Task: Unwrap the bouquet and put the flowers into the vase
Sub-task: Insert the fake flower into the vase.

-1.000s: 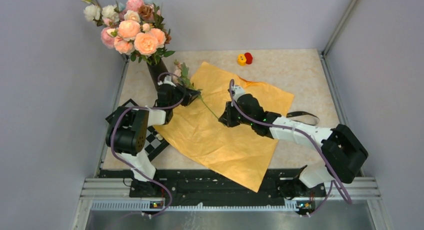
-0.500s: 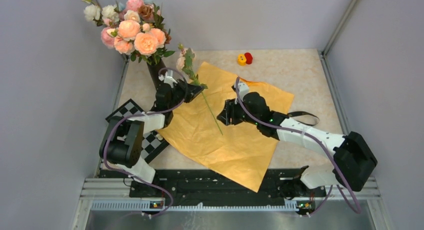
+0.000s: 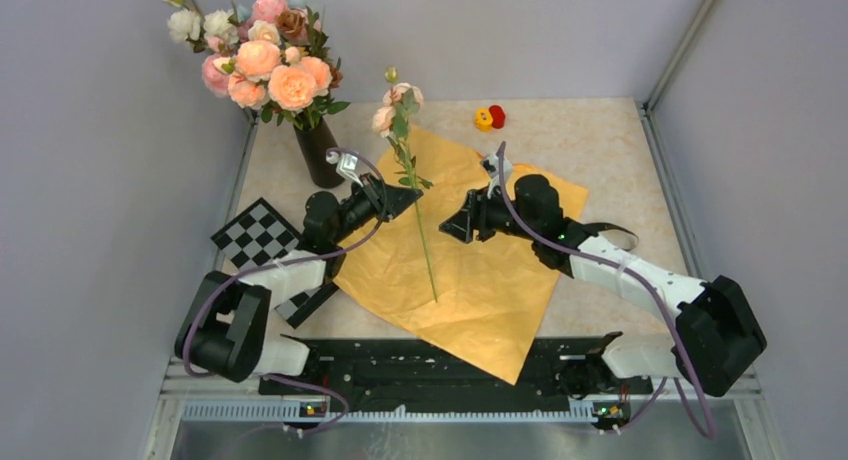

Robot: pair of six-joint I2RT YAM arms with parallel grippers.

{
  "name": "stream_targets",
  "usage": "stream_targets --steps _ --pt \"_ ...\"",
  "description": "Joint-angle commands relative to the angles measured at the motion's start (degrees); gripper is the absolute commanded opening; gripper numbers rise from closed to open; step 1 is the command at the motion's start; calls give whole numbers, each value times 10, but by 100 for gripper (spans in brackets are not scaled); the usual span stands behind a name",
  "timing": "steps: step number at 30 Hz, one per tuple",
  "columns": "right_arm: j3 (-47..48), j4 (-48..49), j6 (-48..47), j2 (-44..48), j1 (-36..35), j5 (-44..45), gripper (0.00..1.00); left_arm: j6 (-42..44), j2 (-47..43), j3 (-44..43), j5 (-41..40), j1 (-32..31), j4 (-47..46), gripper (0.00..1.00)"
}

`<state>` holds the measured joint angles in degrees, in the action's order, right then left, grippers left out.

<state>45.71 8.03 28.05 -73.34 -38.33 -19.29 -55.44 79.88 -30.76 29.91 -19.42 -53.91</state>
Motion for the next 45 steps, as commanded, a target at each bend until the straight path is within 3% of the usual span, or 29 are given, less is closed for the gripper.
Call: stream_targets --steps 1,10,18,26,31,34,39,45 --pt "-9 68 -14 40 4 -63 55 84 -68 7 29 -21 -38 0" --pt "-32 87 -26 87 4 -37 55 258 -224 -31 -38 -37 174 0" --pt "-42 43 -42 123 4 56 59 338 -306 -111 -106 -35 299 0" --pt "-45 -15 -70 166 49 82 64 354 -356 -179 -81 66 382 0" --pt "-48 -35 -83 191 87 77 65 342 -360 -214 -13 170 407 0" --pt "-56 -42 -85 207 108 76 66 351 -372 -226 -25 217 407 0" --pt "-75 -37 -80 230 132 74 66 369 -397 -209 -100 256 372 0" --pt "-88 -37 -79 240 163 90 67 359 -420 -168 -251 269 270 0"
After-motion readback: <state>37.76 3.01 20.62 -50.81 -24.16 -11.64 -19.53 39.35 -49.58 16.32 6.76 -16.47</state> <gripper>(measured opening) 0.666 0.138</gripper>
